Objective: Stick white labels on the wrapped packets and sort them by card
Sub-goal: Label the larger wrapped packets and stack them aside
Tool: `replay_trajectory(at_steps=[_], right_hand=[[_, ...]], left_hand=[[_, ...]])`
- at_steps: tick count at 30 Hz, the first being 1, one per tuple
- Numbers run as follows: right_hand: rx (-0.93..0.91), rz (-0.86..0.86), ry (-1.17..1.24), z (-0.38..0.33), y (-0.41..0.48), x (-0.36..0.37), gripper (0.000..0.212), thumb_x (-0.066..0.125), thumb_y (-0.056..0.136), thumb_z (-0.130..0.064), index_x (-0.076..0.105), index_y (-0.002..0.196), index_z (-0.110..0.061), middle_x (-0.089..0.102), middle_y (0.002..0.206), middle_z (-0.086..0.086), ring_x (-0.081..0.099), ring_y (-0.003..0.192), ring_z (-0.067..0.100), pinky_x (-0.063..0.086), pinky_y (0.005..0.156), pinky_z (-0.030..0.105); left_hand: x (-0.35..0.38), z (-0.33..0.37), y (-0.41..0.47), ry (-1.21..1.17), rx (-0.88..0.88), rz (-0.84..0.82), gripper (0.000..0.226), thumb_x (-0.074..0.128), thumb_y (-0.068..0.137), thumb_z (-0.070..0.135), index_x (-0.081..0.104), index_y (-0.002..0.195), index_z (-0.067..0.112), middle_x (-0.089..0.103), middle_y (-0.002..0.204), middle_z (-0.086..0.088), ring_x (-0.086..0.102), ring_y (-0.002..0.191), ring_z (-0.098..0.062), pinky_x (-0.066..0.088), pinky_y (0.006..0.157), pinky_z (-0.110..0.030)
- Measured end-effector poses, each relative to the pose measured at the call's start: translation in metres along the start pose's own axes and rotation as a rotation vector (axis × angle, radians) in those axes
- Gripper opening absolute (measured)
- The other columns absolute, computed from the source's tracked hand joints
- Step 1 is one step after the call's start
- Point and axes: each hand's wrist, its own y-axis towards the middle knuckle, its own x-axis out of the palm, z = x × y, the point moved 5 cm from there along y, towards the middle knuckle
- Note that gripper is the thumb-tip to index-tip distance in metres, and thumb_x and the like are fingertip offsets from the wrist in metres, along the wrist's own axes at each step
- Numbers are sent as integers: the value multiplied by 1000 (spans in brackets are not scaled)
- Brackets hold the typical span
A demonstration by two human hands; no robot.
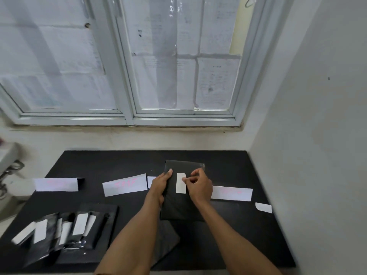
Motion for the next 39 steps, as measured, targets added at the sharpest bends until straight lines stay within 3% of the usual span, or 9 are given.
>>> replay_trajectory(at_steps=[4,7,9,11,14,18,24,31,39], right_hand=[[-170,171,-198,-40,-23,9,38,77,71,-45,56,94,-25,59,101,-6,52,95,14,47,82,33],[-73,236,-194,-52,-31,16,80,74,66,-59,45,129,-20,42,139,5,42,125,24,42,98,44],[59,172,-89,-55,-38,29,102,70,65,-67,29,143,-16,35,148,9,37,134,28,39,104,48],[192,81,43,-57,-42,41,106,66,70,-69,19,148,-15,40,147,11,42,132,30,41,103,46],[271,65,98,-61,-53,50,97,64,72,-69,25,144,-17,55,132,11,54,119,32,47,93,41],[165,-18,163,-70,-64,67,98,77,69,-54,25,144,-18,50,136,10,50,122,28,44,98,38],[-83,-250,62,-86,-92,86,136,91,54,-41,-3,152,-28,22,155,3,29,139,20,30,111,36],[-87,-199,34,-103,-109,99,135,84,54,-58,-6,151,-32,26,151,2,32,138,20,37,106,37],[-83,-165,20,-107,-108,102,134,88,52,-52,-1,151,-35,35,149,4,41,132,22,39,105,38]], left_hand=[[-29,20,-16,-8,52,-8,30,66,90,35,70,108,12,75,101,-13,71,96,-31,57,85,-42],[-49,29,-22,-22,74,-3,31,67,89,35,71,109,12,75,101,-11,71,96,-29,57,85,-41],[-64,33,-27,-6,73,-33,34,67,88,37,71,111,12,75,103,-10,71,97,-28,56,88,-41],[-74,35,-33,-5,66,-68,33,67,88,37,71,111,12,75,104,-11,71,98,-29,56,89,-42],[-88,36,-42,11,69,-97,32,73,84,28,70,111,11,75,103,-11,71,97,-30,57,85,-40],[-112,32,-46,81,68,-59,43,83,72,13,68,112,9,74,101,-12,71,93,-30,58,84,-43],[-145,37,-53,4,130,63,33,82,74,17,69,104,11,73,100,-9,69,91,-25,58,76,-36],[-157,41,-66,-90,116,125,30,81,76,21,69,100,9,72,95,-10,68,83,-24,55,65,-30],[-163,42,-60,-106,102,162,39,84,71,27,70,101,6,72,95,-11,68,86,-26,57,69,-32]])
